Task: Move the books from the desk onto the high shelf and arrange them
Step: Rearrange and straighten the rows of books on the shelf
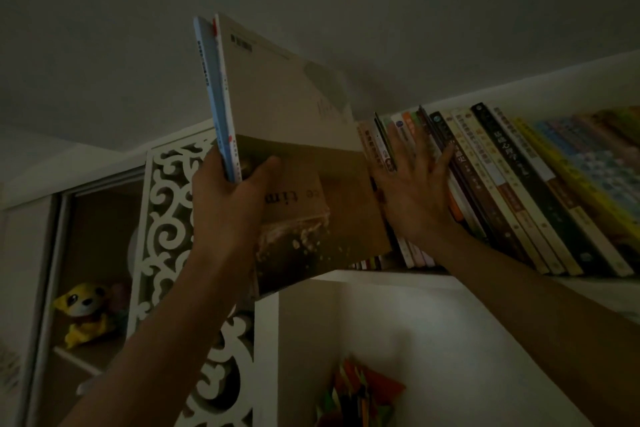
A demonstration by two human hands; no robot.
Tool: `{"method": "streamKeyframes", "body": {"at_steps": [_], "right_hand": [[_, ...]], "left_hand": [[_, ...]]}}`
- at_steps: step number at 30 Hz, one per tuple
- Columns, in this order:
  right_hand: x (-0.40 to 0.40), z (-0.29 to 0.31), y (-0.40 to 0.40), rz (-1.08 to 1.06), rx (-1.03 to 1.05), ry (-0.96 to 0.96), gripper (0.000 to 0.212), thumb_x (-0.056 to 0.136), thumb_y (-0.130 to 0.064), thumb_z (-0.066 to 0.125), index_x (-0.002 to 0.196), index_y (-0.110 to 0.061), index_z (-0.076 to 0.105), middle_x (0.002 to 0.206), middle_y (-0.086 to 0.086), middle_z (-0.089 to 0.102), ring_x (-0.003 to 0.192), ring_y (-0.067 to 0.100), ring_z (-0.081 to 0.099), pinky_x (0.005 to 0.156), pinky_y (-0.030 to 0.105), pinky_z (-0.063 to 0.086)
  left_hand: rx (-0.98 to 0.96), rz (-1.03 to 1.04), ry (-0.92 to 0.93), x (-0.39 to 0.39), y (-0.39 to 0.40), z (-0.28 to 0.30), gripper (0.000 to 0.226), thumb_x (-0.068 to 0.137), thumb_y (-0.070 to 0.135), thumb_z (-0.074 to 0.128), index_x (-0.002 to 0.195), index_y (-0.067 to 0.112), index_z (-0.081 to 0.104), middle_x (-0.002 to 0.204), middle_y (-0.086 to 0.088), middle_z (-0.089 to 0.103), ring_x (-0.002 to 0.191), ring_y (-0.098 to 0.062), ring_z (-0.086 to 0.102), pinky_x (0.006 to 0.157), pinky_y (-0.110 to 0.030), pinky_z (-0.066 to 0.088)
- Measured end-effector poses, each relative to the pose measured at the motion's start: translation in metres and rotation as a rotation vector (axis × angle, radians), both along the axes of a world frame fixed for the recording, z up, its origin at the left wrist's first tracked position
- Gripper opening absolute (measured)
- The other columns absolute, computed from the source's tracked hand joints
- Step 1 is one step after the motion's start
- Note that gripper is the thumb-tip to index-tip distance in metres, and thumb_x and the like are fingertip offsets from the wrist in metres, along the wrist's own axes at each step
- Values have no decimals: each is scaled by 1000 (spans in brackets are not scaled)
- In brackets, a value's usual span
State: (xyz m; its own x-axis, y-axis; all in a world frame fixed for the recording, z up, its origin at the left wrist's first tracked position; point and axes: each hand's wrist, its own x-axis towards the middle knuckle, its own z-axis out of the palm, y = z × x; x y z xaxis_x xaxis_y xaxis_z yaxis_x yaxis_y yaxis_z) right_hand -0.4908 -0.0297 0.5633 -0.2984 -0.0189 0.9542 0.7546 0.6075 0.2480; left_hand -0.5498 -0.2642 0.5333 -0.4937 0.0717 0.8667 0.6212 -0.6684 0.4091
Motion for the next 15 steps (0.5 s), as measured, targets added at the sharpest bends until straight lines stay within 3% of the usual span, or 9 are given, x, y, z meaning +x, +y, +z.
{"method": "streamKeyframes", "body": {"at_steps": [2,4,7,8,11,15], "right_hand": [[6,2,-7,-6,-28,-30,68,92,-52,38,148,-36,3,155,10,-21,140,39,-22,103,68,-12],[10,1,-6,6,-11,-29,70,91,-54,38,146,-36,0,156,11,-17,140,41,-20,104,70,-10],[13,5,5,45,67,-26,64,80,-44,62,139,-29,43,156,18,12,140,50,1,98,73,-8],[14,7,8,36,93,-32,61,76,-44,62,133,-26,51,154,19,18,139,51,5,97,72,-7],[19,10,13,10,123,-55,62,68,-51,53,124,-27,60,152,18,25,138,52,11,98,71,-5],[32,12,17,-16,144,-2,59,73,-53,39,120,-27,62,152,16,28,137,51,16,100,75,4]], "left_hand": [[5,-39,-15,4,0,2,20,88,20,58,95,34,46,92,8,60,66,3,65,51,-11,51],[-1,-28,-5,8,3,2,20,88,20,59,93,35,47,91,9,60,70,-1,65,54,-16,52],[-7,10,20,12,9,-5,25,88,19,59,89,40,44,92,12,58,81,-5,62,59,-17,52],[-5,19,22,12,11,-7,27,88,19,59,88,41,43,93,12,57,84,-6,61,61,-18,51],[-16,68,29,8,20,-12,27,87,19,60,87,40,42,96,8,58,90,-13,62,71,-25,52],[-14,88,15,9,33,-12,27,88,18,59,87,39,43,90,10,57,86,-11,61,70,-23,51]]}}
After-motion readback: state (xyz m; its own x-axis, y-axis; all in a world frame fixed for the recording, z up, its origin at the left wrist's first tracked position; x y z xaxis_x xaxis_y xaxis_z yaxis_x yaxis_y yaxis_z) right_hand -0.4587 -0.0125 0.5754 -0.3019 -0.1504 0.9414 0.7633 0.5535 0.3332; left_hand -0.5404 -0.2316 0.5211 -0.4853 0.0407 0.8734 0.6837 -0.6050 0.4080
